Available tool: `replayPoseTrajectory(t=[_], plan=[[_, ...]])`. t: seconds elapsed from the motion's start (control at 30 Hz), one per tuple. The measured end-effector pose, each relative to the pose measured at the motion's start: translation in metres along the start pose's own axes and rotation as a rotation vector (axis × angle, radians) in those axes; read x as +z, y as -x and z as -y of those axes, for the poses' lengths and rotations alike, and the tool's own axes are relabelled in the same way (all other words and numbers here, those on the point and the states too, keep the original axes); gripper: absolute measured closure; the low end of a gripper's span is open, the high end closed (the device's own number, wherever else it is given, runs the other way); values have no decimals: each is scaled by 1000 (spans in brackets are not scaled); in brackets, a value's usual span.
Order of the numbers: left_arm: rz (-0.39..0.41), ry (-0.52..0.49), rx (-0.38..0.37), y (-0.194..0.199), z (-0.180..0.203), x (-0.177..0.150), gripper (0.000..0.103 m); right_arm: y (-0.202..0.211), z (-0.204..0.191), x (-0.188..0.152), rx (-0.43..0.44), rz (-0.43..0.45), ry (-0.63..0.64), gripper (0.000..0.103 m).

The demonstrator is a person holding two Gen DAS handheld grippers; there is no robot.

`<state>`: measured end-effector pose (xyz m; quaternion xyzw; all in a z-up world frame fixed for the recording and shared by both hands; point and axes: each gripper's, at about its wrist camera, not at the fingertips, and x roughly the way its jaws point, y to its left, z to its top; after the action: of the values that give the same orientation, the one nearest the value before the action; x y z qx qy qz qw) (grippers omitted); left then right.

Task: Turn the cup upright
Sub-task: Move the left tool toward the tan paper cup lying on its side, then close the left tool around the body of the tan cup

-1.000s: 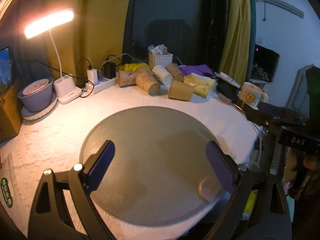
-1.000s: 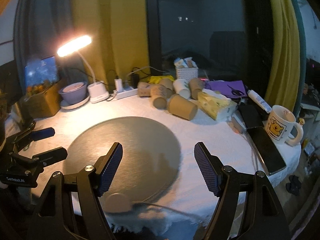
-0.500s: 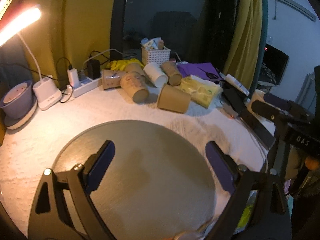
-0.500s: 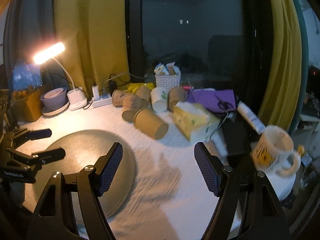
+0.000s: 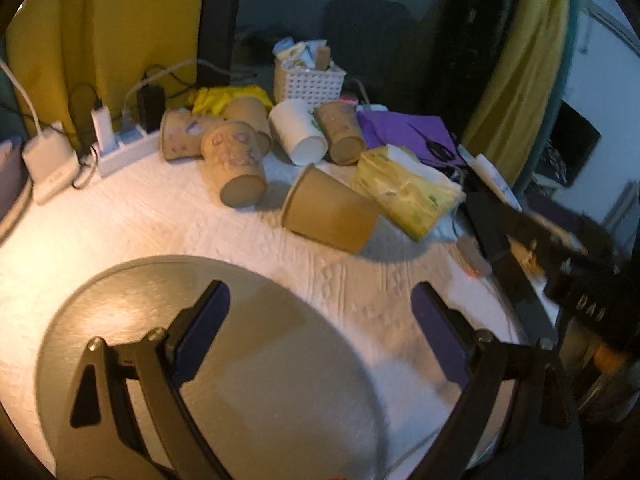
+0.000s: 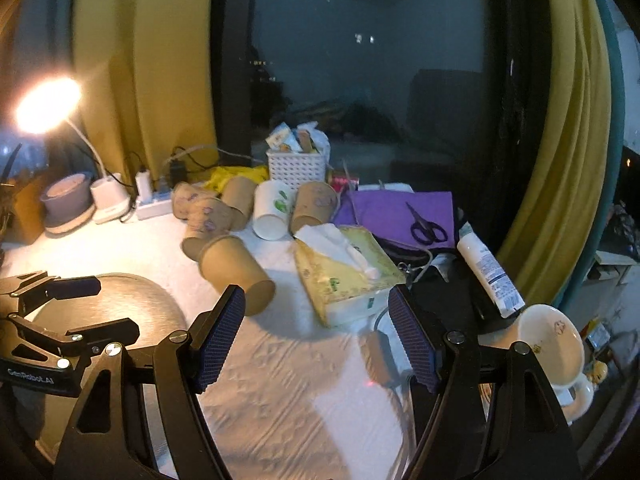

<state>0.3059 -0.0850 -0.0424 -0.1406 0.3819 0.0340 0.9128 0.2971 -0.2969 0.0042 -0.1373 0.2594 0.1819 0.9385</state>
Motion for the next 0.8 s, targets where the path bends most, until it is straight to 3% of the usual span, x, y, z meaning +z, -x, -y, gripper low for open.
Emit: replayPoseTrajectory(t=[0.13, 0.27, 0.63, 0.8], plan=[[-16, 69, -6, -21, 2, 19, 10, -27, 11, 8, 3, -28, 10, 26], [-63, 204, -65, -46, -4, 37, 10, -50, 21, 19, 10, -66, 34, 26], [-150, 348, -45, -115, -8, 55, 10, -69, 42, 43, 14, -57, 58, 26], [-169, 370, -85, -138, -12, 56, 11, -79, 44, 37, 29, -81, 59, 26]])
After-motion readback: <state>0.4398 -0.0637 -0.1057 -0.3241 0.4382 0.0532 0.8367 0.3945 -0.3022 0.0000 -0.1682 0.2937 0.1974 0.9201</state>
